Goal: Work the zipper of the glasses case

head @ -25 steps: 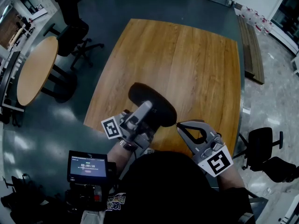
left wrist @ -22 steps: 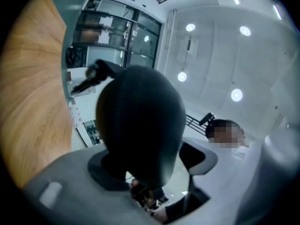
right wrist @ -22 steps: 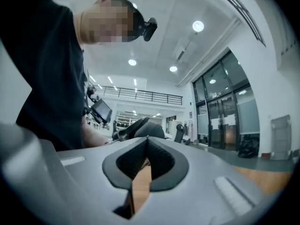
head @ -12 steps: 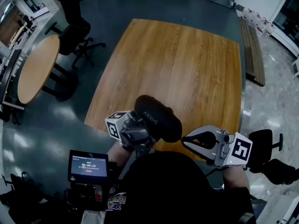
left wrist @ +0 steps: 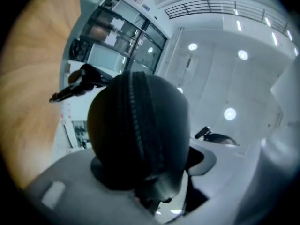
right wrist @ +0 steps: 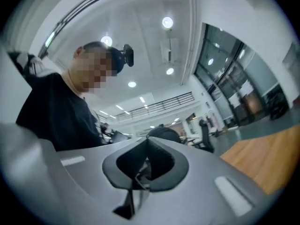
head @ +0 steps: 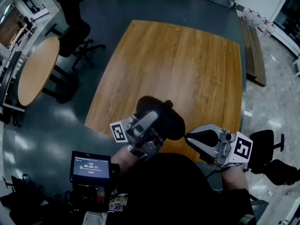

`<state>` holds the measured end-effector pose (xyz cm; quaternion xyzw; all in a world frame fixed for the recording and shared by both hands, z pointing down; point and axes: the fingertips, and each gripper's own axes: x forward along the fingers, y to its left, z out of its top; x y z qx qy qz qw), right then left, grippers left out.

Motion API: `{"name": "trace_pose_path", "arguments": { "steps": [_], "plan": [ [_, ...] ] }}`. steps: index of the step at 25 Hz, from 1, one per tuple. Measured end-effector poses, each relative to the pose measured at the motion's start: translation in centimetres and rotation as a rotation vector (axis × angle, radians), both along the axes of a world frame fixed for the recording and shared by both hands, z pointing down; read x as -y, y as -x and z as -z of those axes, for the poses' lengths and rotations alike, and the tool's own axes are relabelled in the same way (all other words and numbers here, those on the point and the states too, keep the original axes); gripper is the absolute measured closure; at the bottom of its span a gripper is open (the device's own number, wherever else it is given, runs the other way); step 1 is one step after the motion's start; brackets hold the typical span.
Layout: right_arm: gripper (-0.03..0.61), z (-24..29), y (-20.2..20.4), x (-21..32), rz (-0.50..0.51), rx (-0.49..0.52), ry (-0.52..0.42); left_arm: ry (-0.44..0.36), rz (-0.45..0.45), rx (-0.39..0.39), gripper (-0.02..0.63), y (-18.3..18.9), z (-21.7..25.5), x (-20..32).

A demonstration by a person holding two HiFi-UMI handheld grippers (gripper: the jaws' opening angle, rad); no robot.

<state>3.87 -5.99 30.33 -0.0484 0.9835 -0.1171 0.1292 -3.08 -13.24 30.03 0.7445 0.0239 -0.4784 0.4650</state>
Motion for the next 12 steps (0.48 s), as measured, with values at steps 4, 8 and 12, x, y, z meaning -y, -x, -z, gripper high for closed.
{"name": "trace_pose_path", "arguments": {
  "steps": [4,8,12],
  "plan": [
    [0.569,-2.5,-0.6,3.9,-0.378,-0.208,-0.172,0.152,0.254,0.185,0.331,0.7,-2.4,3.0],
    [0.569,-4.7,0.2,5.6,-0.586,-0.337,-0.249,0.319,0.385,0.238,0.331,1.7,-5.1,4.9],
    [0.569,-8.6,1.9,4.1,-0.538,-0.523,-0.321,0.344,0.470,0.327,0.337,2.2,-6.0,5.8]
  ]
}}
